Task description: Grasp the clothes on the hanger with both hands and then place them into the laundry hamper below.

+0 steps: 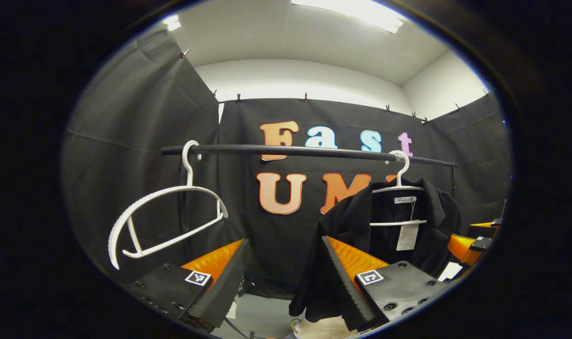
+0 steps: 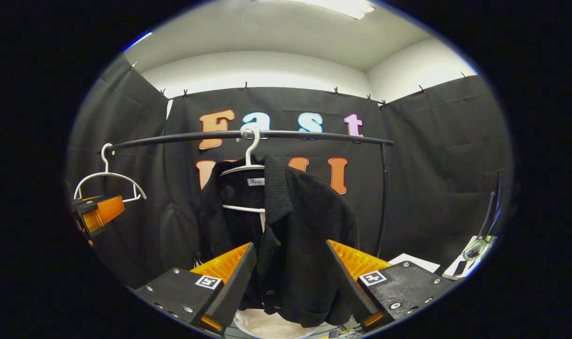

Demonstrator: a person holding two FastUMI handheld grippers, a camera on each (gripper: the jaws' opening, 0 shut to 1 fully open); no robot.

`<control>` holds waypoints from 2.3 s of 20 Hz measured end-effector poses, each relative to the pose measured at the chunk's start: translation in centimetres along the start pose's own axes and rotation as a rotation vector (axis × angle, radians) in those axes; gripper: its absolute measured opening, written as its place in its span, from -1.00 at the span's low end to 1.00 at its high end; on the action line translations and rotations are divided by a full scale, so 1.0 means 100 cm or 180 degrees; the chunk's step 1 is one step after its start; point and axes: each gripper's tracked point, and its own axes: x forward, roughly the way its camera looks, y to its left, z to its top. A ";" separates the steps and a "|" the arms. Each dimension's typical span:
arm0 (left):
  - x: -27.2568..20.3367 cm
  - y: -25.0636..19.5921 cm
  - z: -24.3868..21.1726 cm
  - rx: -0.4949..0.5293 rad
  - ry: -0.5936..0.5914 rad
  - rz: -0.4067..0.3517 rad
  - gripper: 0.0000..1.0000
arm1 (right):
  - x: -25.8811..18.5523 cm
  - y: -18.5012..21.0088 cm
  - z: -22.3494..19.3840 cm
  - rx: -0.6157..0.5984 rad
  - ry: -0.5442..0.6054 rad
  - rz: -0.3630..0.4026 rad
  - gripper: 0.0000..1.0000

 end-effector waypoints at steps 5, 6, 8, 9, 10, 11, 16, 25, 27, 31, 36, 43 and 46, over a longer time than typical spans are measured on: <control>0.007 -0.009 -0.009 -0.0014 0.0043 -0.0139 1.00 | 0.000 0.016 -0.025 -0.0008 0.0084 -0.0118 0.80; 0.006 -0.010 -0.012 -0.0010 0.0056 -0.0153 0.93 | 0.001 0.017 -0.027 0.0018 0.0085 -0.0165 0.78; 0.006 -0.006 -0.016 -0.0009 0.0087 -0.0164 0.93 | 0.007 0.028 -0.037 0.0121 0.0125 -0.0166 0.70; 0.007 -0.003 -0.018 -0.0016 0.0097 -0.0160 1.00 | 0.009 0.035 -0.041 0.0178 0.0161 -0.0142 0.63; 0.005 -0.002 -0.020 -0.0026 0.0108 -0.0153 1.00 | 0.014 0.042 -0.047 0.0213 0.0179 -0.0126 0.60; 0.006 0.000 -0.022 -0.0037 0.0124 -0.0151 1.00 | 0.016 0.044 -0.047 0.0214 0.0185 -0.0127 0.53; 0.008 0.017 -0.031 -0.0030 0.0155 -0.0052 1.00 | 0.049 0.056 -0.059 0.0162 0.0195 -0.0217 0.32; 0.017 0.033 -0.041 -0.0038 0.0193 0.0007 0.93 | 0.103 0.028 -0.085 0.0235 0.0280 -0.0789 0.32; 0.021 0.033 -0.045 -0.0036 0.0216 0.0004 0.93 | 0.118 0.017 -0.087 0.0216 0.0264 -0.0928 0.21; 0.028 0.035 -0.049 0.0003 0.0220 0.0016 0.93 | 0.132 0.005 -0.089 0.0210 0.0256 -0.0987 0.32; 0.040 0.023 -0.062 -0.0020 0.0289 -0.0043 0.93 | 0.136 -0.008 -0.087 0.0141 0.0240 -0.0982 0.10; 0.059 -0.038 -0.082 -0.0159 0.0366 -0.0490 1.00 | 0.115 -0.017 -0.079 0.0101 0.0283 -0.0778 -0.89; 0.067 -0.081 -0.099 -0.0327 0.0483 -0.0748 0.93 | 0.101 -0.026 -0.076 0.0069 0.0301 -0.0709 -0.92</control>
